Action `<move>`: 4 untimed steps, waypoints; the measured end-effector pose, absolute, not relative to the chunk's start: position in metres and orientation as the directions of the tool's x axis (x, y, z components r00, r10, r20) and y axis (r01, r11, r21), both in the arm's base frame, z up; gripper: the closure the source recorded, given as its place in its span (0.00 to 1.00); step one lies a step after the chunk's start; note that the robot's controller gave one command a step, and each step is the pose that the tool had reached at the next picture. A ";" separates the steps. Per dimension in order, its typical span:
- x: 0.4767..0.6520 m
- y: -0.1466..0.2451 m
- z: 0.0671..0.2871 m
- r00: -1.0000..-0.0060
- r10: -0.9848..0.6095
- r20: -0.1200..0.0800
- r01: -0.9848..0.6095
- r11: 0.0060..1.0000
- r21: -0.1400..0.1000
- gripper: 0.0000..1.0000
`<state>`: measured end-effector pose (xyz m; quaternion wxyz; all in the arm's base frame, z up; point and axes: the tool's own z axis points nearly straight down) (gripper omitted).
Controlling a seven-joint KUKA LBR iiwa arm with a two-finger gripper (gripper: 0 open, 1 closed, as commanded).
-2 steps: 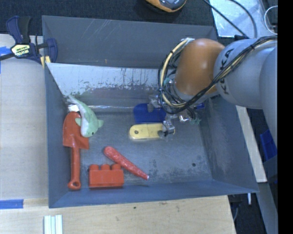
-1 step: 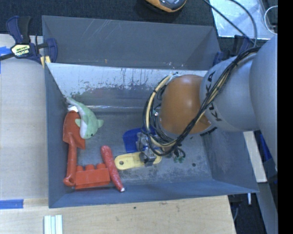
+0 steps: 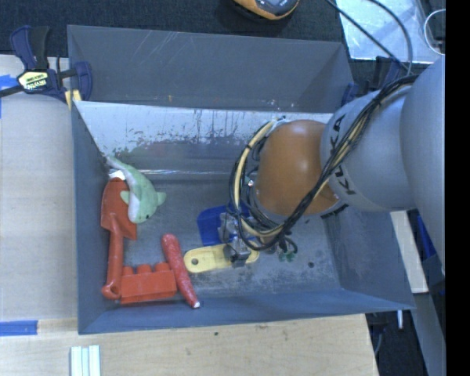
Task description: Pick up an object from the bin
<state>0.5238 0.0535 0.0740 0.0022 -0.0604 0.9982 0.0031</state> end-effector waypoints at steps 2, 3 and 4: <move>0.521 0.053 0.092 -0.993 -0.121 0.003 -0.121 0.993 0.006 1.00; 0.522 0.053 0.109 -0.993 -0.121 -0.001 -0.121 0.993 0.005 1.00; 0.524 0.053 0.120 -0.993 -0.121 -0.007 -0.121 0.993 0.005 1.00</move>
Offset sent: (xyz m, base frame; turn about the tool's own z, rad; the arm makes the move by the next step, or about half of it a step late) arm -0.0001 0.0000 0.0639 0.0000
